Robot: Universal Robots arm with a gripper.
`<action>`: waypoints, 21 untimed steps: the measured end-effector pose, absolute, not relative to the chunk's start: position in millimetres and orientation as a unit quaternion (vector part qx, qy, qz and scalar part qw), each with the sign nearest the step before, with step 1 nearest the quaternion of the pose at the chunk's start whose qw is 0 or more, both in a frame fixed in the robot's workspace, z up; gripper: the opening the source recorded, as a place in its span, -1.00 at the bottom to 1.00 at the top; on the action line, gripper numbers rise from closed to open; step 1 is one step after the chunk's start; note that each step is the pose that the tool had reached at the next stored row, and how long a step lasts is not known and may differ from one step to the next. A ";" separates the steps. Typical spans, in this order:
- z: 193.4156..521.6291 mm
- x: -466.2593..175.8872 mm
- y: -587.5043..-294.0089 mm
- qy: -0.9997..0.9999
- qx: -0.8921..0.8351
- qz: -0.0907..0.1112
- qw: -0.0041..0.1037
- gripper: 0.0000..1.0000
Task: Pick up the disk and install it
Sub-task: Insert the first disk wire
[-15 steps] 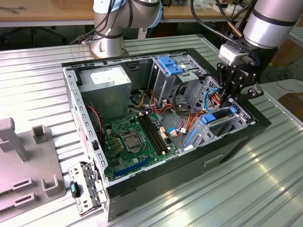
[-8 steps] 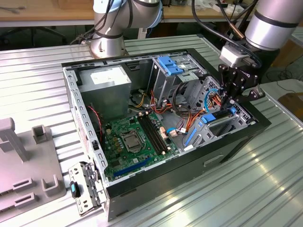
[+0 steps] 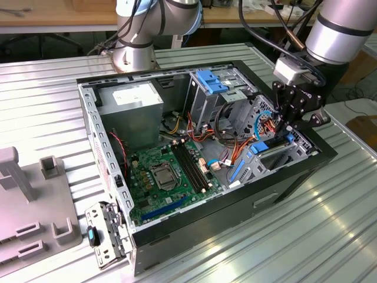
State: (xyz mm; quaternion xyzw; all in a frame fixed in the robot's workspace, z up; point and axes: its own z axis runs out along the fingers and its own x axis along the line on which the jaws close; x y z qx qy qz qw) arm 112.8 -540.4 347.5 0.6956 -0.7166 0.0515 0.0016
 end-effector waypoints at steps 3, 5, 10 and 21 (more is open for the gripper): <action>346.7 114.3 -545.1 -0.721 0.691 0.051 0.002 -0.67; 346.8 114.3 -542.8 -0.725 0.687 0.051 0.002 -0.67; 345.8 114.3 -543.8 -0.725 0.686 0.051 0.002 -0.67; 346.8 114.2 -543.9 -0.725 0.686 0.051 0.002 -0.67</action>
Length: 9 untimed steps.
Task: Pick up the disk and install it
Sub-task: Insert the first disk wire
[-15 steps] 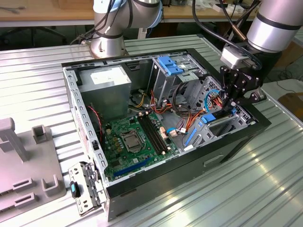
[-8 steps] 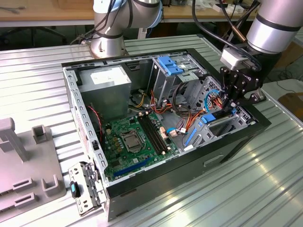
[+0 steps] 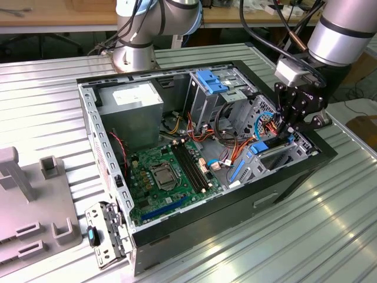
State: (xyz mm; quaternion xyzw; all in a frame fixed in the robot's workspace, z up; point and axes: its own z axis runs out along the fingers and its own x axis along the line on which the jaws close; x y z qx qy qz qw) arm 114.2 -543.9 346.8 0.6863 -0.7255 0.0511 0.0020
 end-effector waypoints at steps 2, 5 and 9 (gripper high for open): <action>347.0 114.2 -543.9 -0.726 0.686 0.051 0.002 -0.67; 347.0 113.7 -544.0 -0.726 0.686 0.051 0.002 -0.67; 346.8 113.2 -543.9 -0.726 0.686 0.051 0.002 -0.67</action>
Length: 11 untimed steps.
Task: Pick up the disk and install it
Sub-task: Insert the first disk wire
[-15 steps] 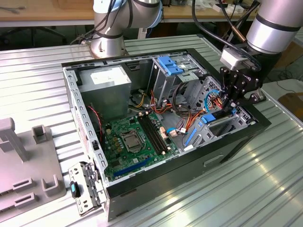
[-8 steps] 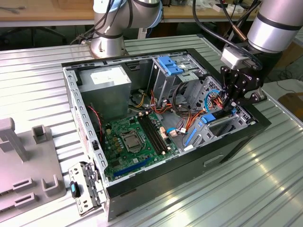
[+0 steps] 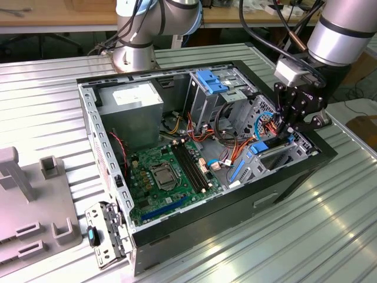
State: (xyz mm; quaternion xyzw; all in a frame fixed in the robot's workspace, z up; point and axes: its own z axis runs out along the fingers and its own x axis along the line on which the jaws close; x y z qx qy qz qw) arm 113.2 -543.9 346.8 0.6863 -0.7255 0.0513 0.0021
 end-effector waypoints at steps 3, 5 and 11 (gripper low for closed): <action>345.9 113.1 -543.9 -0.726 0.686 0.051 0.002 -0.67; 345.5 113.2 -543.9 -0.726 0.686 0.051 0.002 -0.67; 343.7 113.2 -543.9 -0.726 0.686 0.051 0.002 -0.67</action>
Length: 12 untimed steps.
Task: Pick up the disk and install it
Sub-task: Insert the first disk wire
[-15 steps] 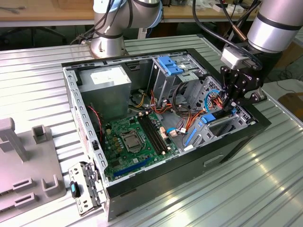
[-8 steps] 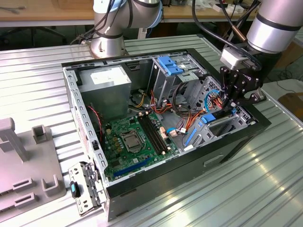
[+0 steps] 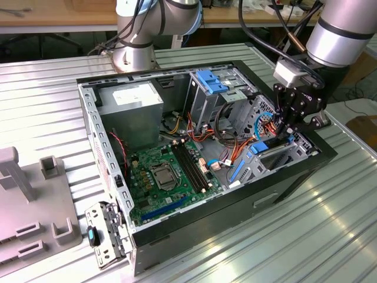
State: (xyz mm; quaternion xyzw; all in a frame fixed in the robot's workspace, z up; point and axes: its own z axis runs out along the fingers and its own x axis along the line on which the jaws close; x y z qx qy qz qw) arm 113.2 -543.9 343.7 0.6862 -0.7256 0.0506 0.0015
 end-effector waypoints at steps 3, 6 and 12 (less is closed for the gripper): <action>343.7 113.2 -543.9 -0.726 0.686 0.050 0.001 -0.67; 345.2 113.2 -543.9 -0.726 0.686 0.050 0.001 -0.67; 346.8 113.1 -543.9 -0.726 0.686 0.051 0.001 -0.67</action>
